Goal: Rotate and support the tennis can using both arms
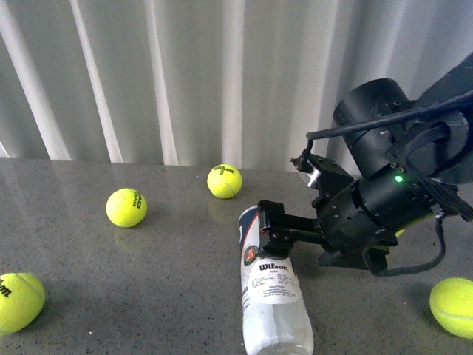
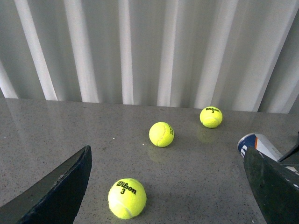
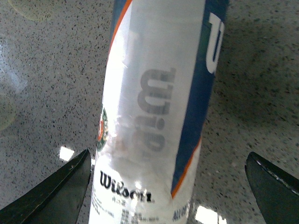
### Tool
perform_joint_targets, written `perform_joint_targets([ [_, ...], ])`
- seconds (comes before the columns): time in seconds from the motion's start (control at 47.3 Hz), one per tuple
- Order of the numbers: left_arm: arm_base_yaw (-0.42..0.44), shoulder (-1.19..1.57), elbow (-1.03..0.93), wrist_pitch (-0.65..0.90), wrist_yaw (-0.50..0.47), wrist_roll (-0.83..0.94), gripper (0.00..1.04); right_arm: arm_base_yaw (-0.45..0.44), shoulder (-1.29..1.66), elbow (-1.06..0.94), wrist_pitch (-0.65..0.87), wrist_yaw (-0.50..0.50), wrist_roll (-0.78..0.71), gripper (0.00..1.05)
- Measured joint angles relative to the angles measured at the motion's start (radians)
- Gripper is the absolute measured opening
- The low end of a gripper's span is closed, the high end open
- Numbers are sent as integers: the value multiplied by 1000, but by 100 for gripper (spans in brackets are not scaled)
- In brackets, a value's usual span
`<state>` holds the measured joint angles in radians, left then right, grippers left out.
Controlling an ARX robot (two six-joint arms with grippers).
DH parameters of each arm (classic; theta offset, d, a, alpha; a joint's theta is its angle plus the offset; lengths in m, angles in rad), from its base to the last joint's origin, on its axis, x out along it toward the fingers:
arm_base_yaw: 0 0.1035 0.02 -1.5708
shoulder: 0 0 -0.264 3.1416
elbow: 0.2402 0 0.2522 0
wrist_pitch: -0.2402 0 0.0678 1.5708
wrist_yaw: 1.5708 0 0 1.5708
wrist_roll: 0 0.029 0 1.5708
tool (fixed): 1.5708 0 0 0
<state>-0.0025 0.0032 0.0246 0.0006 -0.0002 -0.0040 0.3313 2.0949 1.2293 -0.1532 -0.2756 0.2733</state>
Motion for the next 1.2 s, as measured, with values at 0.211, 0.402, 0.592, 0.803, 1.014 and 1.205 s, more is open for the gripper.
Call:
perform_joint_targets([
  [0.211,0,0,0,0,0,0,98,35,107,103,-13,-14,5,98],
  [0.402,0,0,0,0,0,0,98,47,141,121,-25,1,8,98],
  [0.592,0,0,0,0,0,0,98,31,157,124,-29,12,13,79],
  [0.803,0,0,0,0,0,0,98,1,120,85,-26,26,-93,58],
  [1.014,0,0,0,0,0,0,98,-12,-27,-16,24,39,-526,38],
  [1.205,0,0,0,0,0,0,98,0,-151,-30,18,-40,-1086,24],
])
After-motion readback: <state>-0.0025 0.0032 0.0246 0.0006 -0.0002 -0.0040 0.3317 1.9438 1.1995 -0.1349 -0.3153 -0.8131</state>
